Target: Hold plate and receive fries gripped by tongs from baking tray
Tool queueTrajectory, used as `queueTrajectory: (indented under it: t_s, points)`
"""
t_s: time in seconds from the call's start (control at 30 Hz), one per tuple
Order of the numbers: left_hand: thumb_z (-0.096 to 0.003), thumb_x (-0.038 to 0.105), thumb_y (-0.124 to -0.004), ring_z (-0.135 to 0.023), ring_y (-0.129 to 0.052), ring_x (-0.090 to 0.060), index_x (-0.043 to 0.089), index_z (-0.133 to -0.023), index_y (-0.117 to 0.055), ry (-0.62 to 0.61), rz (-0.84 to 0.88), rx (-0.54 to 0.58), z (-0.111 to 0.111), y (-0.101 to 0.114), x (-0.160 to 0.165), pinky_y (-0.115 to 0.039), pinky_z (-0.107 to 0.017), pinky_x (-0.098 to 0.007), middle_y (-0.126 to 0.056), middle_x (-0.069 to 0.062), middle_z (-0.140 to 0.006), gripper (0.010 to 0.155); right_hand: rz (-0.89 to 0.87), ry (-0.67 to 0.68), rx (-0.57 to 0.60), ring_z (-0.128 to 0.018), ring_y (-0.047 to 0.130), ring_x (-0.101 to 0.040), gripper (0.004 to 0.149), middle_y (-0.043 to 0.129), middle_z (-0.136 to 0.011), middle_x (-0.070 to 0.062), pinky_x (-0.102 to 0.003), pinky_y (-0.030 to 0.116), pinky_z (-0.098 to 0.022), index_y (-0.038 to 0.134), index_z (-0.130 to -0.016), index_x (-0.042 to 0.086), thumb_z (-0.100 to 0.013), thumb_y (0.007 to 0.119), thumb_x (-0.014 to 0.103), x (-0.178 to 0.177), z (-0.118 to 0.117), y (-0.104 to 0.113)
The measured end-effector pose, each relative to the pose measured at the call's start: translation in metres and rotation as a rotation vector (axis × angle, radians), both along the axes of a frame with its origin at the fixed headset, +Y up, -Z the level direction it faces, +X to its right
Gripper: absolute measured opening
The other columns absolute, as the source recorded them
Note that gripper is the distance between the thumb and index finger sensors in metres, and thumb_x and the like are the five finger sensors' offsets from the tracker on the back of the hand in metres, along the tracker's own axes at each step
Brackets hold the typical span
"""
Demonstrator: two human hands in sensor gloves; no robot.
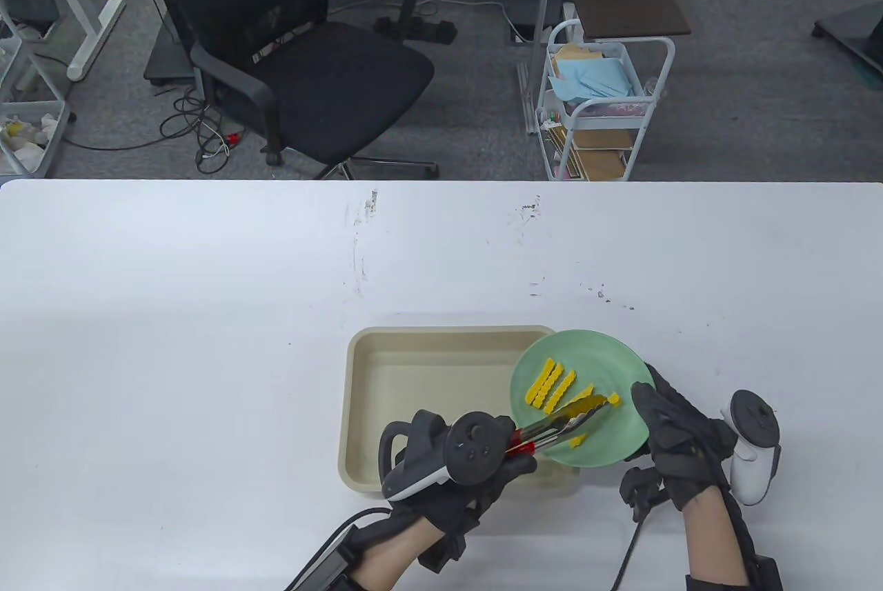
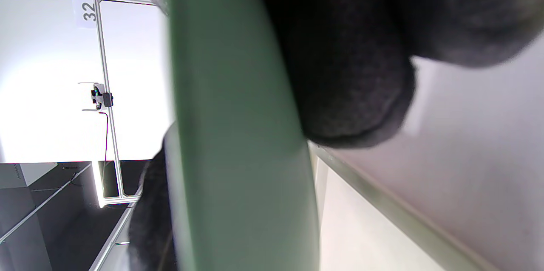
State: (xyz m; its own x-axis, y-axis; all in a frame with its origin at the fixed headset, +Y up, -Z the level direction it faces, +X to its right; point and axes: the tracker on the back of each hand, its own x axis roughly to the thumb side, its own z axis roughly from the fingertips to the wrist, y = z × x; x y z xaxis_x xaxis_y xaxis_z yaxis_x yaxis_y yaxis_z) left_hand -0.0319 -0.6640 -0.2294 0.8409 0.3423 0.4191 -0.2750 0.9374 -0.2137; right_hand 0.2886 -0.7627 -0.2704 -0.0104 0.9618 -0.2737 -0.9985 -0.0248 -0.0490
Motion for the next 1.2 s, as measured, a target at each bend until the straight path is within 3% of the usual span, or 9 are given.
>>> queueTrajectory:
  t_s: [0.17, 0.3, 0.47, 0.6, 0.77, 0.87, 1.03, 1.2]
  points:
    - [-0.0537, 0.059, -0.076, -0.023, -0.102, -0.009, 0.009, -0.100, -0.077, 0.010, 0.029, 0.010, 0.000, 0.002, -0.007, -0.087, -0.025, -0.046, -0.104, -0.006, -0.065, 0.068, -0.001, -0.006, -0.003, -0.025, 0.105, -0.027, 0.057, 0.087, -0.070, -0.013, -0.045, 0.087, -0.022, 0.055, -0.098, 0.012, -0.048, 0.069, 0.037, 0.001, 0.000, 0.000]
    - [-0.0528, 0.064, -0.072, -0.027, -0.101, -0.009, 0.003, -0.105, -0.065, 0.074, 0.097, 0.027, -0.003, 0.005, -0.033, -0.085, -0.028, -0.047, -0.098, -0.010, -0.074, 0.081, -0.002, -0.014, -0.006, -0.025, 0.105, -0.027, 0.057, 0.087, -0.070, -0.013, -0.045, 0.087, -0.022, 0.056, -0.098, 0.013, -0.048, 0.069, 0.037, 0.002, 0.000, 0.000]
    - [-0.0529, 0.068, -0.071, -0.032, -0.101, -0.013, 0.000, -0.107, -0.059, 0.271, 0.337, 0.047, -0.013, -0.001, -0.105, -0.084, -0.030, -0.049, -0.092, -0.018, -0.081, 0.088, -0.004, -0.019, -0.013, -0.025, 0.105, -0.027, 0.057, 0.087, -0.070, -0.013, -0.045, 0.087, -0.022, 0.056, -0.098, 0.013, -0.048, 0.069, 0.037, 0.002, 0.001, 0.000]
    - [-0.0532, 0.068, -0.071, -0.034, -0.101, -0.015, 0.001, -0.109, -0.054, 0.438, 0.413, 0.074, -0.017, -0.006, -0.168, -0.083, -0.031, -0.050, -0.087, -0.021, -0.088, 0.089, -0.005, -0.022, -0.016, -0.025, 0.105, -0.027, 0.057, 0.087, -0.070, -0.013, -0.045, 0.087, -0.022, 0.056, -0.098, 0.014, -0.048, 0.069, 0.037, 0.003, 0.001, 0.000]
    - [-0.0530, 0.063, -0.074, -0.043, -0.099, -0.019, 0.002, -0.110, -0.050, 0.616, 0.383, 0.152, -0.022, -0.020, -0.235, -0.080, -0.040, -0.054, -0.082, -0.024, -0.090, 0.087, 0.001, -0.017, -0.019, -0.025, 0.105, -0.027, 0.057, 0.087, -0.070, -0.013, -0.045, 0.087, -0.022, 0.056, -0.098, 0.014, -0.048, 0.069, 0.037, 0.002, 0.001, 0.000]
    - [-0.0525, 0.061, -0.076, -0.057, -0.095, -0.027, 0.002, -0.111, -0.050, 0.670, 0.396, 0.126, -0.026, -0.040, -0.266, -0.074, -0.050, -0.059, -0.081, -0.024, -0.091, 0.087, 0.005, -0.008, -0.014, -0.025, 0.105, -0.027, 0.057, 0.087, -0.070, -0.013, -0.045, 0.087, -0.022, 0.056, -0.098, 0.014, -0.048, 0.069, 0.037, 0.002, 0.001, 0.001]
    - [-0.0526, 0.061, -0.077, -0.057, -0.094, -0.028, 0.002, -0.111, -0.050, 0.763, 0.350, 0.056, -0.022, -0.068, -0.289, -0.073, -0.050, -0.059, -0.081, -0.024, -0.091, 0.086, -0.015, 0.006, 0.008, -0.025, 0.106, -0.026, 0.057, 0.088, -0.070, -0.012, -0.044, 0.087, -0.021, 0.057, -0.098, 0.014, -0.048, 0.069, 0.038, -0.001, 0.003, 0.004]
    - [-0.0537, 0.055, -0.080, -0.062, -0.091, -0.029, 0.004, -0.112, -0.047, 0.778, 0.230, -0.034, -0.025, -0.077, -0.294, -0.072, -0.050, -0.058, -0.075, -0.024, -0.097, 0.084, -0.012, 0.021, 0.009, -0.025, 0.106, -0.026, 0.056, 0.088, -0.070, -0.012, -0.044, 0.088, -0.021, 0.056, -0.098, 0.014, -0.048, 0.069, 0.037, -0.002, 0.003, 0.005]
